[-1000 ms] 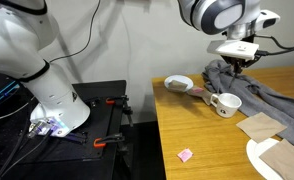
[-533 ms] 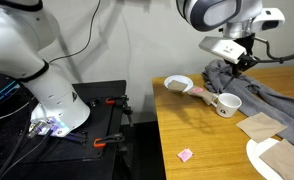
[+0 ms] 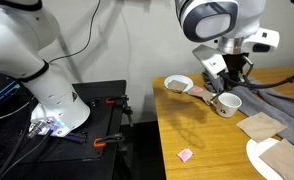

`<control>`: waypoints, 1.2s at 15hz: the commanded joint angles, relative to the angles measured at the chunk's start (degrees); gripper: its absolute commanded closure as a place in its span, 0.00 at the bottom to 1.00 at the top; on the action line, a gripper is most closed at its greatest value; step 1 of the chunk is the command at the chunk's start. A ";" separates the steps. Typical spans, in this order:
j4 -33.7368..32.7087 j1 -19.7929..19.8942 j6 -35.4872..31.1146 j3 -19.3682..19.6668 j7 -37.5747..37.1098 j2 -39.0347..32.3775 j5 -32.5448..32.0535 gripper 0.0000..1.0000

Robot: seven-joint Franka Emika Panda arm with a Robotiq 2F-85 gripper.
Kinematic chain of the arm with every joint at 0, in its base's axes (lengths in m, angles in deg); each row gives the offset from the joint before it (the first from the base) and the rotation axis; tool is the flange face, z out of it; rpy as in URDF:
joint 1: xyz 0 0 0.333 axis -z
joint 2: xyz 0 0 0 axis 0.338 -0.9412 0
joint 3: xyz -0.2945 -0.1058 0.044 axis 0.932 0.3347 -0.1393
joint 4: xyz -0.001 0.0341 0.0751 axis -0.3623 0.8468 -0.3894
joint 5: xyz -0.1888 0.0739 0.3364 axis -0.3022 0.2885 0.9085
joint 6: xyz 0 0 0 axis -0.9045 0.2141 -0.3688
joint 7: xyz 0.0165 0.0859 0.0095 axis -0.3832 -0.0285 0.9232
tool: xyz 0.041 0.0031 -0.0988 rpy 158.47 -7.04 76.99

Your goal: Put the pen on the table

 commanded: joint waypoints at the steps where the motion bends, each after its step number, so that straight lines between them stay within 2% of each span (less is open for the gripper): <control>1: 0.56 -0.60 4.83 0.72 -2.11 0.16 1.77 0.97; 8: -3.98 -0.16 14.95 0.31 -1.17 -6.76 4.29 0.97; 18: -14.91 -0.63 22.89 0.82 -3.12 -20.06 4.61 0.97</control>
